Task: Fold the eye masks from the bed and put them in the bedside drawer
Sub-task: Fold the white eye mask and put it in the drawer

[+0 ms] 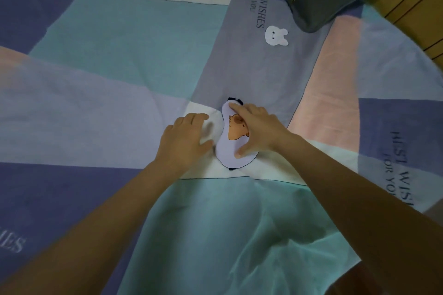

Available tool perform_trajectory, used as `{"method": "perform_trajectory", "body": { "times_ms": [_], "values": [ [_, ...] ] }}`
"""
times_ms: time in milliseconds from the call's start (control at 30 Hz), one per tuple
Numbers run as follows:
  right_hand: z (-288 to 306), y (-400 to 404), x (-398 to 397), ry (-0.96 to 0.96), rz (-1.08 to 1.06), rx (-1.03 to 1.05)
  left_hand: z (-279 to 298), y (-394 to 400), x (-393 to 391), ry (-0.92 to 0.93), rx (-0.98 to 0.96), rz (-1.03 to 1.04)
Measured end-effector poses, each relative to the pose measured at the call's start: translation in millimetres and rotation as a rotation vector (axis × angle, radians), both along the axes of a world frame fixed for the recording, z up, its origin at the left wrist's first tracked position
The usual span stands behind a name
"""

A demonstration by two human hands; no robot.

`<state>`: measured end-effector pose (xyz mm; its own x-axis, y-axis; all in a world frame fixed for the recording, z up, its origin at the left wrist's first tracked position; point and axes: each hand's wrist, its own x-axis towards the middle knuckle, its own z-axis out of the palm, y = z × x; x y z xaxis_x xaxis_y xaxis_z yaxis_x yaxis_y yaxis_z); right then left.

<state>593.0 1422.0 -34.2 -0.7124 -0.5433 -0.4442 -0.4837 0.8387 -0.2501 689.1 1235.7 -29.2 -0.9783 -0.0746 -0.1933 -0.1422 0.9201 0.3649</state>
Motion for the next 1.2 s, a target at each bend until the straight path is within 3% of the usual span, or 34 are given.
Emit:
{"method": "perform_trajectory", "body": {
  "times_ms": [100,167,333,433,567,767,867,933,1067,1200],
  "values": [
    [-1.2,2.1,6.8,-0.004,-0.017,-0.145,1.3,3.8,-0.8,-0.041,0.071,0.05],
    [-0.9,4.4,12.3,-0.031,-0.071,-0.259,2.4,6.2,-2.2,-0.113,0.25,0.119],
    [2.2,10.4,27.6,-0.322,-0.344,-0.681,5.0,16.2,-7.8,-0.169,0.605,0.289],
    [6.7,14.3,32.4,-0.484,-0.48,-0.821,9.4,18.1,-12.2,-0.172,0.897,0.479],
    [17.9,19.6,29.5,-0.677,-0.626,-0.937,17.0,24.1,-16.9,-0.056,1.117,0.54],
    [31.8,11.6,18.4,-0.679,-0.6,-0.781,31.1,23.7,-27.1,-0.064,1.045,0.303],
    [34.5,6.9,18.4,-0.752,-0.817,-0.986,34.4,25.3,-30.9,-0.004,1.062,0.454],
    [35.2,4.0,20.9,-0.862,-0.921,-1.163,35.7,25.8,-32.7,0.024,1.206,0.642],
    [36.0,-5.4,37.0,-0.856,-0.798,-1.097,37.1,28.1,-31.9,0.045,1.401,0.847],
    [33.3,-10.1,44.8,-0.706,-0.89,-1.118,34.9,22.3,-30.3,0.153,1.435,0.932]
  ]
}}
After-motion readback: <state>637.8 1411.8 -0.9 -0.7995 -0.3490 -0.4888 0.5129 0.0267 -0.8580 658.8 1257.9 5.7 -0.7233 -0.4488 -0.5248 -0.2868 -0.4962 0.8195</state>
